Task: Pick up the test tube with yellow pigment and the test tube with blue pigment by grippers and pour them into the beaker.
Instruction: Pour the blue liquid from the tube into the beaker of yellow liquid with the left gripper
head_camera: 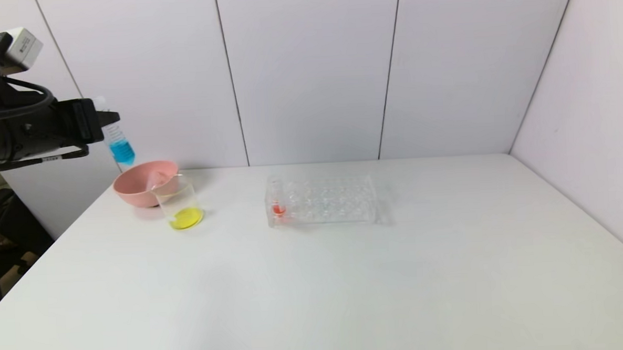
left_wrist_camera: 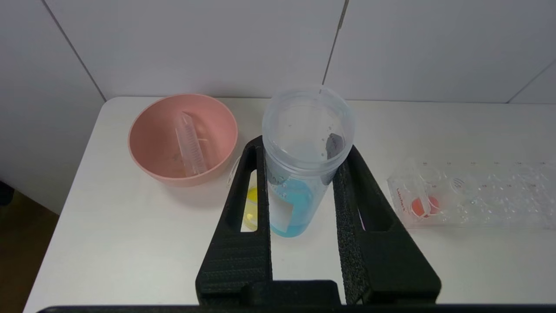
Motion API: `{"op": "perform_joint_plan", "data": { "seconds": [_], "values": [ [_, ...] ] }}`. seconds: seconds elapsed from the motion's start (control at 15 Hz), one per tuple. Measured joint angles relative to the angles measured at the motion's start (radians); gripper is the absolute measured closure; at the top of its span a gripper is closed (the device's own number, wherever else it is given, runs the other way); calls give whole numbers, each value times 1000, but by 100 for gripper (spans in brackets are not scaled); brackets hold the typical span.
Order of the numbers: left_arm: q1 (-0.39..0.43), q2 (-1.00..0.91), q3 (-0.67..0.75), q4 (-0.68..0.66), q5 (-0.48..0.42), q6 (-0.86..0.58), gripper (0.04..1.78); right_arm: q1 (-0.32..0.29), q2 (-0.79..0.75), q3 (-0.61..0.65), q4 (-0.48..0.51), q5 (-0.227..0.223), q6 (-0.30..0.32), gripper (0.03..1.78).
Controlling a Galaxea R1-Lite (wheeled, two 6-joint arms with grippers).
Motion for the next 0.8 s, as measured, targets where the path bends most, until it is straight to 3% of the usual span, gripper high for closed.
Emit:
{"op": "perform_joint_plan", "data": {
  "seconds": [0.8],
  "values": [
    [167,21,2,3,-130,64,138,0,0,0,0,0,0,10]
  ]
}}
